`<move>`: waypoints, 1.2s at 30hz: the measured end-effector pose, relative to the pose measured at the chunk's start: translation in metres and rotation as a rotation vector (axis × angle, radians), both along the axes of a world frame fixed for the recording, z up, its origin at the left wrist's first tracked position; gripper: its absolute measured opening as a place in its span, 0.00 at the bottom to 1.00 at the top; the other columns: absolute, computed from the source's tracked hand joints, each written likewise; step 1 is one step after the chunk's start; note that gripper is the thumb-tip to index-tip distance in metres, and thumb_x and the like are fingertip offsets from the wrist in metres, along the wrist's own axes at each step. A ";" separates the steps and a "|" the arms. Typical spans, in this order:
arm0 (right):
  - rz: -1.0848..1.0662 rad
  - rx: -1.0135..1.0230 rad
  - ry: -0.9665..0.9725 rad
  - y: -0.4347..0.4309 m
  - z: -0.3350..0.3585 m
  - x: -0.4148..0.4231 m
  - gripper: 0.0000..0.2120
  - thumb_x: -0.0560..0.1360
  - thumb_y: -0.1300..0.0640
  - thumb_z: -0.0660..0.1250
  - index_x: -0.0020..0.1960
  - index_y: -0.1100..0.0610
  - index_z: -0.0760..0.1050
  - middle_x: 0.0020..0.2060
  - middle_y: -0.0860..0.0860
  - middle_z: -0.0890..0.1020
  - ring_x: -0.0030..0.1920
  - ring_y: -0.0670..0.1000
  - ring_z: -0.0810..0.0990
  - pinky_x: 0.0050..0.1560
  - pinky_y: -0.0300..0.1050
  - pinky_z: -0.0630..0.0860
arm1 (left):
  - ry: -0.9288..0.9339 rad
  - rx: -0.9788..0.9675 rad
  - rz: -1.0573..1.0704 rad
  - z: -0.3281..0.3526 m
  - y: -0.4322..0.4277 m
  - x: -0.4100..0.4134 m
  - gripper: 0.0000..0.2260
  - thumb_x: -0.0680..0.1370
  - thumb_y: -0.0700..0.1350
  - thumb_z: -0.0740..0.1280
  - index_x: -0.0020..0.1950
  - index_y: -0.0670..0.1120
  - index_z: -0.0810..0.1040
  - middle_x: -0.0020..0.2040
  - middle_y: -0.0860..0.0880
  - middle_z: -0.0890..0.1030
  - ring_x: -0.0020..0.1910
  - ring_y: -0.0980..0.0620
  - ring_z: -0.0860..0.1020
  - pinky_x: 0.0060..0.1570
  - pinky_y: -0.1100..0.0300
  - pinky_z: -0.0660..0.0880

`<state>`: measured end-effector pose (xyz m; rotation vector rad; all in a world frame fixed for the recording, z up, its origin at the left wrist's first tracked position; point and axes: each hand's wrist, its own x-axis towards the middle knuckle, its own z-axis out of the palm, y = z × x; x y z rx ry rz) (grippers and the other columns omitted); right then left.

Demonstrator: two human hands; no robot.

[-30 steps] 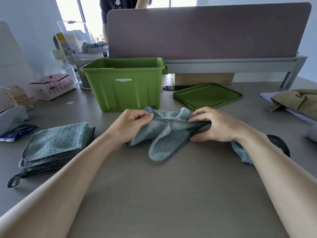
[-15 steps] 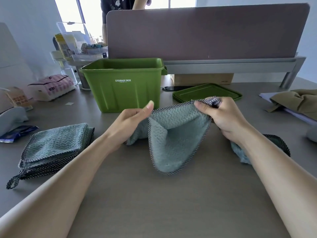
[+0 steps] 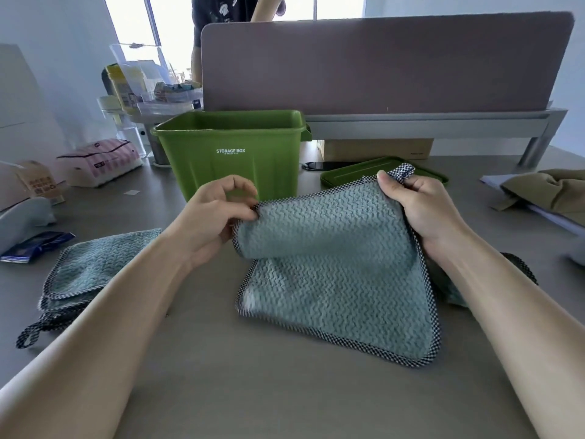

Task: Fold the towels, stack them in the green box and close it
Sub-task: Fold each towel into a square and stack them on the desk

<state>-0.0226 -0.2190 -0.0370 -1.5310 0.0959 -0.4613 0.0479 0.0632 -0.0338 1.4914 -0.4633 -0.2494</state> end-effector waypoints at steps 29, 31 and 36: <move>0.037 -0.368 0.015 -0.020 -0.007 -0.036 0.05 0.71 0.64 0.75 0.47 0.60 0.84 0.40 0.57 0.87 0.44 0.55 0.87 0.52 0.49 0.82 | -0.342 0.241 0.311 -0.007 0.016 -0.037 0.03 0.73 0.40 0.74 0.45 0.45 0.84 0.38 0.49 0.87 0.36 0.51 0.86 0.39 0.64 0.81; 0.076 -0.431 0.004 -0.021 -0.008 -0.050 0.04 0.71 0.63 0.76 0.44 0.56 0.84 0.40 0.53 0.88 0.43 0.51 0.86 0.52 0.46 0.81 | -0.341 0.260 0.234 -0.008 0.027 -0.048 0.04 0.72 0.39 0.75 0.45 0.45 0.84 0.39 0.49 0.87 0.37 0.52 0.86 0.40 0.66 0.80; 0.123 -0.620 -0.008 -0.020 -0.007 -0.085 0.05 0.69 0.61 0.77 0.42 0.53 0.85 0.37 0.46 0.87 0.38 0.42 0.81 0.44 0.34 0.76 | -0.410 0.350 0.114 -0.011 0.046 -0.078 0.06 0.66 0.46 0.75 0.42 0.48 0.86 0.38 0.53 0.87 0.36 0.61 0.82 0.42 0.71 0.77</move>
